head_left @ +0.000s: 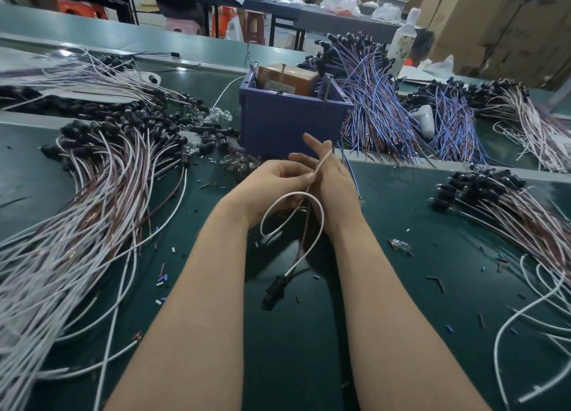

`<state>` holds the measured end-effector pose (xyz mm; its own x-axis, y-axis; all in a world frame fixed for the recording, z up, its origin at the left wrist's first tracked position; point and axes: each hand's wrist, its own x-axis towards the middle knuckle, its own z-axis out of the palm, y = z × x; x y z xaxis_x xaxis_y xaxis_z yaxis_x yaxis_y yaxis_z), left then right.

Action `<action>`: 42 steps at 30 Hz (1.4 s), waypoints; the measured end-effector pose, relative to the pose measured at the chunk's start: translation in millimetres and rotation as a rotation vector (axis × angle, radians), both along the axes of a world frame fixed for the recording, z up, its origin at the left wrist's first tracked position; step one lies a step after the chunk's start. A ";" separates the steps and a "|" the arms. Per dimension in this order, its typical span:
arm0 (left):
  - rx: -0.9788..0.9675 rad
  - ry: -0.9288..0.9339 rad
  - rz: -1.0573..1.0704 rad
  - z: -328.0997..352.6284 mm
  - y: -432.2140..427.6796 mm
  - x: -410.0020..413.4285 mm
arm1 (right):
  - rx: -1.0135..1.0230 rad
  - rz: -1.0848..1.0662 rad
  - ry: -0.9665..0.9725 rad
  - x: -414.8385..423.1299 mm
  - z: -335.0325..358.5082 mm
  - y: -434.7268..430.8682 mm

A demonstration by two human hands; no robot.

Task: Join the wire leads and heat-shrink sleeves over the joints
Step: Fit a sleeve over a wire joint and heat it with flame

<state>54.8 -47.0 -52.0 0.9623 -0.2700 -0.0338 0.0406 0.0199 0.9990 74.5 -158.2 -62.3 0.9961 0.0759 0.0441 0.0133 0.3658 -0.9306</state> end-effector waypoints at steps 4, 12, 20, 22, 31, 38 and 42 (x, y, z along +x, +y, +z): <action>-0.172 -0.054 0.243 -0.2 4.1 5.5 | -0.094 0.075 0.013 0.3 -0.3 -0.7; -0.365 -0.102 0.465 0.4 6.1 10.2 | -0.365 0.183 -0.036 -3.8 2.4 0.0; -0.356 -0.141 0.498 -0.4 2.9 10.5 | -0.389 0.054 -0.032 -1.4 -1.5 3.9; -0.283 -0.136 0.517 -1.5 3.2 11.7 | -0.341 -0.017 -0.021 0.4 -3.5 5.2; 0.290 -0.066 0.248 -5.1 5.6 6.0 | -0.172 -0.203 -0.011 3.8 -6.8 7.8; 0.249 -0.042 0.164 -1.8 8.0 2.5 | -0.151 -0.239 -0.019 4.6 -8.3 7.4; 0.053 -0.073 0.328 -4.9 6.3 8.3 | -0.122 -0.274 -0.040 4.6 -8.5 7.2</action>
<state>63.1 -40.7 -56.9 0.9980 0.0546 0.0323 -0.0306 -0.0318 0.9990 79.2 -151.0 -70.7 0.9778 -0.1887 0.0907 0.1337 0.2293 -0.9641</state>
